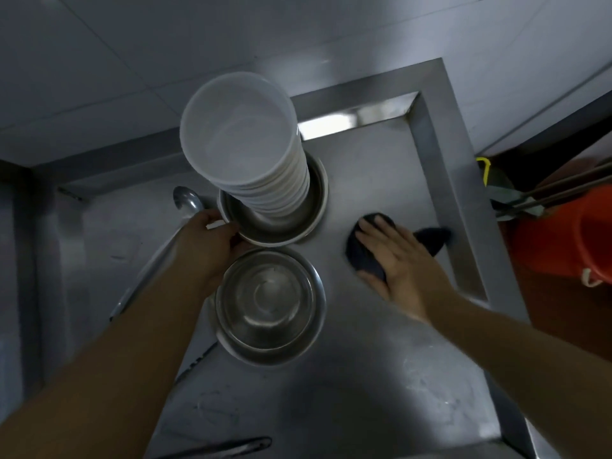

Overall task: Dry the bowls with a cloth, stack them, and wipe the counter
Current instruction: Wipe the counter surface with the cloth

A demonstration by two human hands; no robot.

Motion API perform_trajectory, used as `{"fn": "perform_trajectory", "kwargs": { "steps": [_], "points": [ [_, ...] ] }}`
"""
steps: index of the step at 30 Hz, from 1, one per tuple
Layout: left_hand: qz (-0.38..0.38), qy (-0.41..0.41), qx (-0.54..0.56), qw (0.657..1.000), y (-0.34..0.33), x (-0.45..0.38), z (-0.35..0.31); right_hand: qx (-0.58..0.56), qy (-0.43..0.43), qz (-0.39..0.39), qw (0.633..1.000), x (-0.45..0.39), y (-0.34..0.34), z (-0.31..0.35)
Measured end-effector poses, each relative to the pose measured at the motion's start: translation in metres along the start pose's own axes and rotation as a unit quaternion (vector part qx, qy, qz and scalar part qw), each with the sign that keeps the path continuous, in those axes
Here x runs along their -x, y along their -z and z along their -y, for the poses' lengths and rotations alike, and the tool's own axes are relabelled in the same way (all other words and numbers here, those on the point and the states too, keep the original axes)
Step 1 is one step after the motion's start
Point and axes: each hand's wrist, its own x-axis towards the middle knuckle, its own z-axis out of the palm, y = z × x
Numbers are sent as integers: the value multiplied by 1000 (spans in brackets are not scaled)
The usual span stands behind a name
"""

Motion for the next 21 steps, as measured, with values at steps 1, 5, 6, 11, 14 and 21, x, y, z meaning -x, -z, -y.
{"fn": "perform_trajectory", "kwargs": {
  "steps": [1, 5, 6, 11, 14, 21],
  "points": [
    [-6, -4, -1, 1000, -6, 0, 1, -2, -13, -7, 1000, 20, 0, 2],
    [-14, -13, 28, 999, -35, 3, 2, 5, -44, 16, 999, 98, -9, 21],
    [-16, -15, 33, 999, -43, 3, 2, 9, -52, 27, 998, 115, -10, 26],
    [-9, -28, 34, 999, -86, 10, 3, 20, -90, 44, 995, 165, -19, 45],
    [0, -29, 50, 998, -111, 16, 3, 28, -96, 39, 994, 169, -20, 49],
    [45, 1, 66, 997, -162, 25, 5, 28, -95, 14, 995, 169, -21, 51]
  ]
}}
